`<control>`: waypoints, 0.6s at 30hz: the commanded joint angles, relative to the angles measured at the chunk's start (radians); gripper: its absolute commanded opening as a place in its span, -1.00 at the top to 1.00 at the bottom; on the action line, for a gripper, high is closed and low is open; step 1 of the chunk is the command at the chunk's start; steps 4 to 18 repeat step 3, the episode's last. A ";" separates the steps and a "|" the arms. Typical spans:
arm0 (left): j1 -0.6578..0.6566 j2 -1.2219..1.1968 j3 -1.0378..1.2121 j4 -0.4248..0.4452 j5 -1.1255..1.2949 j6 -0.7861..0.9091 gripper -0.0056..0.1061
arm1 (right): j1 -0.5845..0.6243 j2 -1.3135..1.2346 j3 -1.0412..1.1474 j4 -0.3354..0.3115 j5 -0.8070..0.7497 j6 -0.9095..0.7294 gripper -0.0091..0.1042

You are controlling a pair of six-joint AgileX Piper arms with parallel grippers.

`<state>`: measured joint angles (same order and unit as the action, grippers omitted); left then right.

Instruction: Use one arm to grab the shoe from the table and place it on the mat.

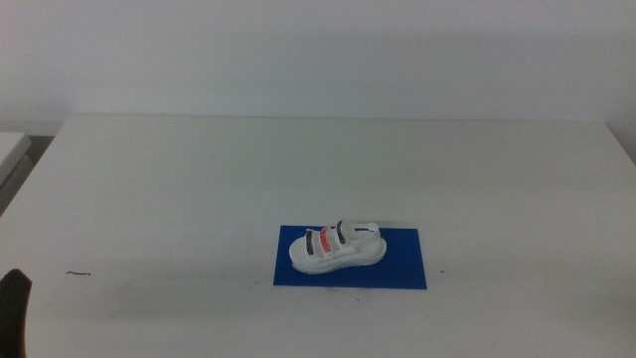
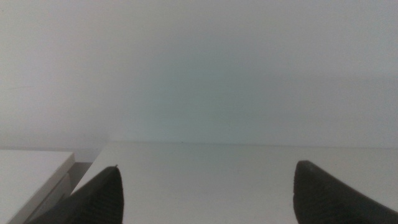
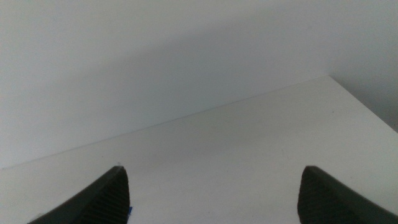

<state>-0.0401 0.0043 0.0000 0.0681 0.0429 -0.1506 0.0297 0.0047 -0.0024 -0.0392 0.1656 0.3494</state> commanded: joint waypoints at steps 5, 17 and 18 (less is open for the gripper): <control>0.002 -0.004 0.000 0.010 -0.011 -0.007 -0.78 | 0.000 -0.005 0.002 -0.010 -0.008 -0.005 -0.56; 0.002 -0.004 0.000 0.010 -0.011 -0.007 -0.78 | 0.000 -0.005 0.002 -0.010 -0.008 -0.005 -0.56; 0.002 -0.004 0.000 0.010 -0.011 -0.007 -0.78 | 0.000 -0.005 0.002 -0.010 -0.008 -0.005 -0.56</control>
